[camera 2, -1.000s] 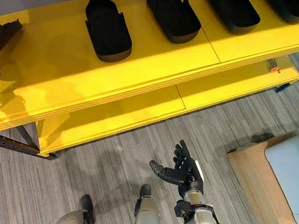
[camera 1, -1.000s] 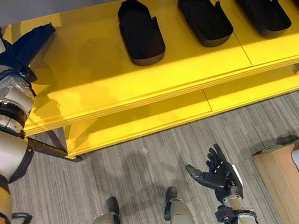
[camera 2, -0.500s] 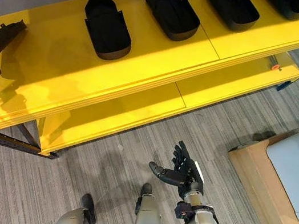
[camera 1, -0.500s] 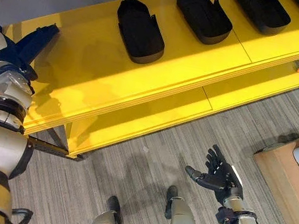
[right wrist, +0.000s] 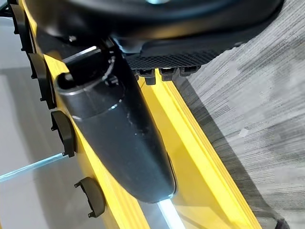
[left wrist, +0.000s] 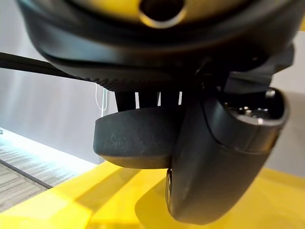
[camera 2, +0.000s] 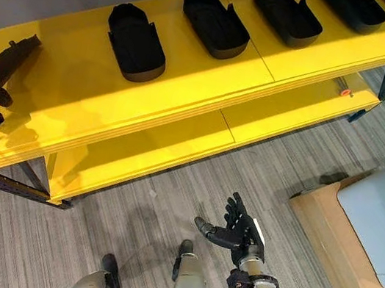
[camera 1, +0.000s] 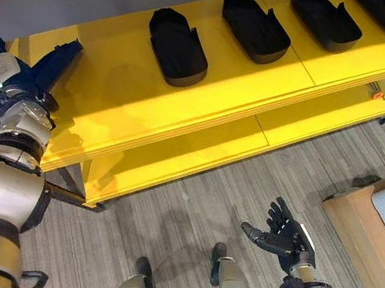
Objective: Move parts from the plastic box to the shelf.
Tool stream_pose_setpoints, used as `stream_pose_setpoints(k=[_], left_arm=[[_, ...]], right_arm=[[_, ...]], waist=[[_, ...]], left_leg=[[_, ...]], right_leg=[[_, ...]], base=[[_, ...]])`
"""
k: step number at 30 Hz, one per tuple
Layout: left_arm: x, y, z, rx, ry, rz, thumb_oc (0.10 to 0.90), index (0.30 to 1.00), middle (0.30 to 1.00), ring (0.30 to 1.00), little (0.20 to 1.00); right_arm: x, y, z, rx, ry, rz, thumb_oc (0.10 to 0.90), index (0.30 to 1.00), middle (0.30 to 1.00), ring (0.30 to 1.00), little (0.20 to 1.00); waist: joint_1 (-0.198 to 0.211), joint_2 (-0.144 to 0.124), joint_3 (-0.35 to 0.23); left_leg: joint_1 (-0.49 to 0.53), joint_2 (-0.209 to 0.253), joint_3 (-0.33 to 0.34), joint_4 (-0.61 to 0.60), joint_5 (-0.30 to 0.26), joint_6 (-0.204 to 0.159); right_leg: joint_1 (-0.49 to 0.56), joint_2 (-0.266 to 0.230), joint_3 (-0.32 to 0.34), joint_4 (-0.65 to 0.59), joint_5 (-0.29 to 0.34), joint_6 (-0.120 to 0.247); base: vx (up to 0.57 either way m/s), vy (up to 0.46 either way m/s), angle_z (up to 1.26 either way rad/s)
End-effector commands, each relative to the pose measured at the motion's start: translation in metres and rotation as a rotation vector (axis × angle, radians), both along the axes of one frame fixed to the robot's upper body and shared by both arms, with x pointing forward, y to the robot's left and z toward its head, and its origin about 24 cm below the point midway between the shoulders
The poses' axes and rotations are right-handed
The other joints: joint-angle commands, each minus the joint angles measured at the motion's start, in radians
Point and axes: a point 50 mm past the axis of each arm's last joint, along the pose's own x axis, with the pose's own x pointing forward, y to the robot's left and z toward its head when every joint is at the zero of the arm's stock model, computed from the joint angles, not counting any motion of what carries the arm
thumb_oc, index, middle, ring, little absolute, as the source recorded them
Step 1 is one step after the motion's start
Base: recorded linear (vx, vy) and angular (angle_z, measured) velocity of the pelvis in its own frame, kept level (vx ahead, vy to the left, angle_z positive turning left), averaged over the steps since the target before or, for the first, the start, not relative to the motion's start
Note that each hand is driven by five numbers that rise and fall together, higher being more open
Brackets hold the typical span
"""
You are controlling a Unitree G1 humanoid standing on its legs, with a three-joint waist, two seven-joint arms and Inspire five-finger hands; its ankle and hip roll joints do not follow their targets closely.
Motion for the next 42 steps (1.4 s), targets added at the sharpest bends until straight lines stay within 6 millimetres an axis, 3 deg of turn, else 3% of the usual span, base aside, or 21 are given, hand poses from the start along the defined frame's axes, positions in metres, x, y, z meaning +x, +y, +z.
stream_pose_setpoints(k=[1, 9, 12, 16, 18, 19, 20, 22, 28, 42], left_arm=[[0.002, -0.001, 0.006, 0.06, 0.009, -0.026, 0.4, 0.3, 0.3, 0.3, 0.3], [0.02, -0.03, 0.018, 0.088, -0.041, -0.111, 0.4, 0.3, 0.3, 0.3, 0.3], [0.029, -0.044, 0.037, 0.133, -0.073, -0.151, 0.4, 0.3, 0.3, 0.3, 0.3], [0.029, -0.043, 0.042, 0.153, -0.074, -0.152, 0.4, 0.3, 0.3, 0.3, 0.3], [0.025, -0.036, 0.034, 0.141, -0.049, -0.129, 0.4, 0.3, 0.3, 0.3, 0.3], [0.02, -0.028, 0.019, 0.108, -0.014, -0.105, 0.533, 0.487, 0.487, 0.487, 0.487], [0.02, -0.028, 0.019, 0.108, -0.014, -0.105, 0.573, 0.542, 0.542, 0.542, 0.542], [0.013, -0.019, 0.003, 0.043, 0.004, -0.074, 0.9, 1.0, 1.0, 1.0, 1.0], [0.006, -0.011, -0.009, -0.09, -0.04, -0.039, 0.9, 1.0, 1.0, 1.0, 1.0], [-0.004, -0.002, -0.032, -0.152, -0.005, -0.018, 0.9, 1.0, 1.0, 1.0, 1.0]], right_arm=[[0.013, -0.002, 0.048, 0.035, -0.258, -0.014, 0.9, 1.0, 1.0, 1.0, 1.0], [0.014, -0.006, 0.049, 0.026, -0.263, -0.043, 0.9, 1.0, 1.0, 1.0, 1.0], [0.014, -0.009, 0.049, 0.024, -0.261, -0.049, 0.9, 1.0, 1.0, 1.0, 1.0], [0.014, -0.01, 0.049, 0.021, -0.259, -0.047, 0.9, 1.0, 1.0, 1.0, 1.0], [0.013, -0.009, 0.048, 0.028, -0.254, -0.038, 0.9, 1.0, 1.0, 1.0, 1.0], [0.011, -0.008, 0.046, 0.034, -0.246, -0.034, 0.9, 1.0, 1.0, 1.0, 1.0], [0.011, -0.008, 0.046, 0.034, -0.246, -0.034, 0.9, 1.0, 1.0, 1.0, 1.0], [0.01, -0.008, 0.045, 0.033, -0.239, -0.028, 0.9, 1.0, 1.0, 1.0, 1.0], [0.006, -0.009, 0.041, 0.028, -0.216, -0.023, 0.9, 1.0, 1.0, 1.0, 1.0], [0.007, -0.008, 0.04, 0.032, -0.21, -0.001, 0.9, 1.0, 1.0, 1.0, 1.0]], waist=[[-0.039, -0.015, -0.028], [-0.038, -0.018, -0.02], [-0.039, -0.021, -0.015], [-0.04, -0.024, -0.014], [-0.042, -0.027, -0.014], [-0.044, -0.03, -0.018], [-0.044, -0.03, -0.018], [-0.044, -0.032, -0.021], [-0.038, -0.027, -0.027], [-0.018, -0.027, -0.022]], left_leg=[[0.001, 0.056, -0.01, 0.027, -0.025, -0.009], [-0.028, 0.058, -0.011, 0.04, -0.03, -0.004], [-0.042, 0.059, -0.014, 0.045, -0.031, -0.003], [-0.051, 0.06, -0.014, 0.049, -0.032, -0.002], [-0.059, 0.062, -0.014, 0.054, -0.033, -0.003], [-0.062, 0.063, -0.013, 0.058, -0.034, -0.003], [-0.062, 0.063, -0.013, 0.058, -0.034, -0.003], [-0.063, 0.066, -0.01, 0.063, -0.038, -0.003], [-0.068, 0.067, -0.012, 0.072, -0.043, -0.004], [-0.07, 0.062, -0.02, 0.084, -0.048, -0.003]], right_leg=[[0.057, -0.057, 0.076, -0.042, -0.084, 0.126], [0.031, -0.052, 0.08, -0.048, -0.073, 0.127], [0.02, -0.051, 0.083, -0.049, -0.069, 0.128], [0.013, -0.05, 0.083, -0.049, -0.067, 0.128], [0.004, -0.047, 0.086, -0.047, -0.065, 0.127], [-0.001, -0.045, 0.09, -0.047, -0.064, 0.127], [-0.001, -0.045, 0.09, -0.047, -0.064, 0.127], [-0.003, -0.044, 0.092, -0.045, -0.064, 0.126], [-0.006, -0.043, 0.091, -0.038, -0.067, 0.123], [0.003, -0.044, 0.084, -0.03, -0.068, 0.12]], base=[[0.0, 0.006, -0.12], [0.0, -0.001, -0.02], [0.0, 0.0, 0.0], [0.0, 0.0, 0.0], [0.0, 0.0, 0.0], [0.0, 0.001, -0.04], [0.01, -0.001, -0.04], [0.0, 0.0, 0.0], [0.0, 0.0, 0.0], [0.0, 0.0, 0.0]])
